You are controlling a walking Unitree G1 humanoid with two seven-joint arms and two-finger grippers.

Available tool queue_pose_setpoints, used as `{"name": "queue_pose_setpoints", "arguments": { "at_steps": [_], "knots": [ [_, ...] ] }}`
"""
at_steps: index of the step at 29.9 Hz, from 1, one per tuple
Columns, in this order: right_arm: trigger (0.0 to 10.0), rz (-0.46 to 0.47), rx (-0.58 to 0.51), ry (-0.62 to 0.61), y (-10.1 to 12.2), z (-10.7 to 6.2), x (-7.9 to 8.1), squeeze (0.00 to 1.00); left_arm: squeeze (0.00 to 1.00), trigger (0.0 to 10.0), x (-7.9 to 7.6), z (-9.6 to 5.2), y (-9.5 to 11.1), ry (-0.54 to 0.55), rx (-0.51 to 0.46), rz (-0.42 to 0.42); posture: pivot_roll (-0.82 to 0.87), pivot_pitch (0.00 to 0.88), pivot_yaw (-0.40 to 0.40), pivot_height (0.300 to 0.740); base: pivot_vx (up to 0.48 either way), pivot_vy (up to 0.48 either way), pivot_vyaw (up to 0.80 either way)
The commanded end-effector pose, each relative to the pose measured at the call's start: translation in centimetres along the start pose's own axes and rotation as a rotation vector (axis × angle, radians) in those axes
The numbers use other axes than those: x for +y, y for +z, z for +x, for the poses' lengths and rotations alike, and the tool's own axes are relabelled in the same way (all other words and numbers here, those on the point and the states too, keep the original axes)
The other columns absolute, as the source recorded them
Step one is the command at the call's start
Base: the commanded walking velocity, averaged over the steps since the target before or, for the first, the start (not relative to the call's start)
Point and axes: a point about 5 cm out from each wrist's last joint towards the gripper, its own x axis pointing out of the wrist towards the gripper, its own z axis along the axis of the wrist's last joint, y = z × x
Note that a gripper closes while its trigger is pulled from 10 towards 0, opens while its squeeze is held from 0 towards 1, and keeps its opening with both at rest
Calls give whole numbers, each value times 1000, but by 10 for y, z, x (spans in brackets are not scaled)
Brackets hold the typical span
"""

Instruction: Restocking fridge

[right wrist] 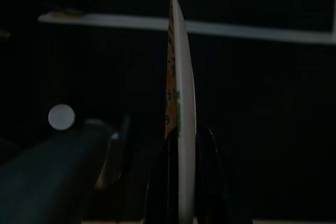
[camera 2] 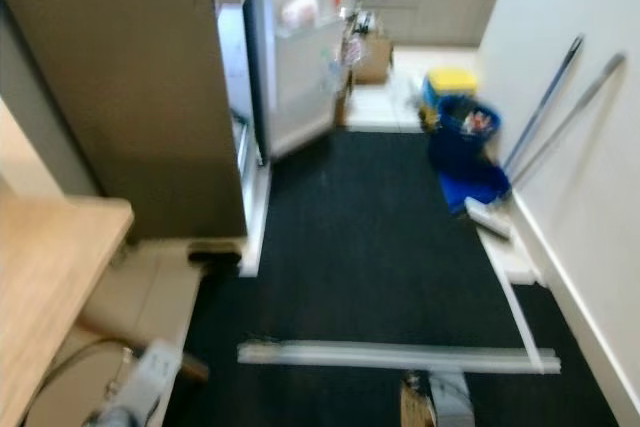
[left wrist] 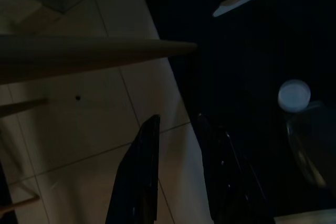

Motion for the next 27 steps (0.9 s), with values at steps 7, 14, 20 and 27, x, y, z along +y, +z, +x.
{"name": "queue_pose_setpoints", "arguments": {
  "at_steps": [7,14,20,27],
  "knots": [
    [10000,2,-1,10,0,1,4,0,290,10000,-2,-2,-9,0,31,-6,46,0,-43,740,361,0,0],
    [10000,1,-2,12,0,1,5,0,286,10000,-1,-3,-11,2,38,-5,48,0,-43,740,358,0,0],
    [10000,0,-2,13,1,1,6,0,290,10000,-1,-3,-11,2,41,-6,46,0,-42,740,360,0,0],
    [10000,3,1,8,0,1,5,0,290,10000,-2,-3,-11,0,44,-4,46,0,-42,740,362,0,0]
  ]
}}
